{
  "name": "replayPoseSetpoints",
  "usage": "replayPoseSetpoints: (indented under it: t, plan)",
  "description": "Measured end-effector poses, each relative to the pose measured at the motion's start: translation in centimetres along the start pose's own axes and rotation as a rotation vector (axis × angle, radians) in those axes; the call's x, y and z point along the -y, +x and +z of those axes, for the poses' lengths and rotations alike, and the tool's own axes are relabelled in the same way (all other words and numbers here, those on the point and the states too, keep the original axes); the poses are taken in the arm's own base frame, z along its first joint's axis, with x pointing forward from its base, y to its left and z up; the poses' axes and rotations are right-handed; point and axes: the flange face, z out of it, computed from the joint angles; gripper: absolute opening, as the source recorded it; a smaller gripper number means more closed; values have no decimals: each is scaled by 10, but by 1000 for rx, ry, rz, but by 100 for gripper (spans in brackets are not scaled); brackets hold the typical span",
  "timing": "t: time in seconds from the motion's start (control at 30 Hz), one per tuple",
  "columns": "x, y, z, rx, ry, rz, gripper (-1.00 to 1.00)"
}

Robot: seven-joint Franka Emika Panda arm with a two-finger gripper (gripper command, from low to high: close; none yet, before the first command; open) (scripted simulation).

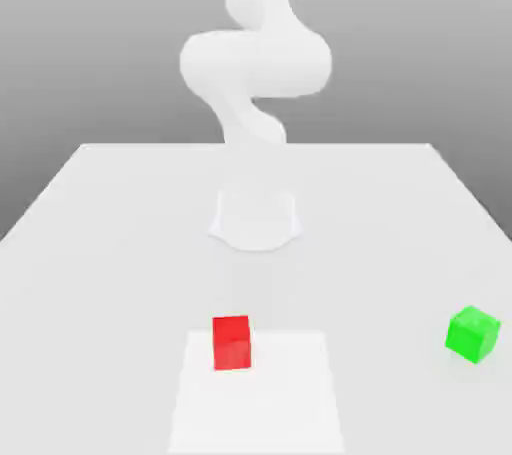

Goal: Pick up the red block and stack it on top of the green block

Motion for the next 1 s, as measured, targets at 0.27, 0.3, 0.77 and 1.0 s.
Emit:
replayPoseSetpoints:
  t: [0.27,0.3,0.77,1.0]
  plan:
    - [-76,-54,184,211,-213,-42,0]
    - [-89,-65,203,238,-238,-48,0]
    - [-264,-224,360,536,-480,-92,0]
    - [-273,-232,371,536,-484,-92,-100]
